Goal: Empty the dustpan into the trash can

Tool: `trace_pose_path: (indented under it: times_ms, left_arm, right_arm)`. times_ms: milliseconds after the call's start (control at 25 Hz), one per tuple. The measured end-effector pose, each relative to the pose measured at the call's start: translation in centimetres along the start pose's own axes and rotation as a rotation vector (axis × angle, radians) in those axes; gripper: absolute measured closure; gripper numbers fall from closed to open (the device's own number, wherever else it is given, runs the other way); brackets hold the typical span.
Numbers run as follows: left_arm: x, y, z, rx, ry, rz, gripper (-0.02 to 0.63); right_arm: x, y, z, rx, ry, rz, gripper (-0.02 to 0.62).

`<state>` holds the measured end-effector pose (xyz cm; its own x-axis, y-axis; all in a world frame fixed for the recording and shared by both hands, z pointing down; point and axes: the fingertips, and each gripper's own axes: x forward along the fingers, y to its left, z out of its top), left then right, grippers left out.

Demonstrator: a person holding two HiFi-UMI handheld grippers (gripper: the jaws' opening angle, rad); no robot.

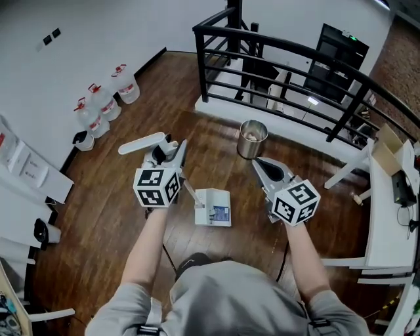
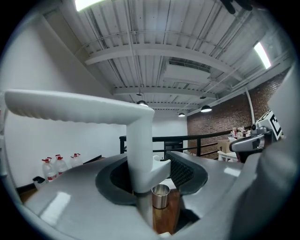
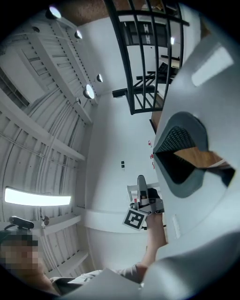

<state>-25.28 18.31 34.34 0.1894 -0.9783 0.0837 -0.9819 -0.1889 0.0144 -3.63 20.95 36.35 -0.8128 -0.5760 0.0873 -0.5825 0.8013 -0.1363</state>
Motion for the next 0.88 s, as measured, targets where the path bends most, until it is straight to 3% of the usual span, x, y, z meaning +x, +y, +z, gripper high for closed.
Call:
trace_pose_path:
  times_ms: [320, 680, 880]
  left_arm:
    - [11.6, 0.0, 3.8, -0.012, -0.054, -0.089, 0.413]
    - [26.5, 0.2, 7.1, -0.017, -0.073, -0.247, 0.416]
    - [34.3, 0.9, 8.9, -0.008, -0.081, -0.283, 0.416]
  right_arm:
    - [2.6, -8.3, 1.9, -0.014, -0.015, -0.116, 0.597]
    - [8.4, -18.9, 4.9, -0.018, -0.015, -0.293, 0.597]
    - [11.2, -24.1, 6.6, -0.003, -0.035, -0.359, 0.597]
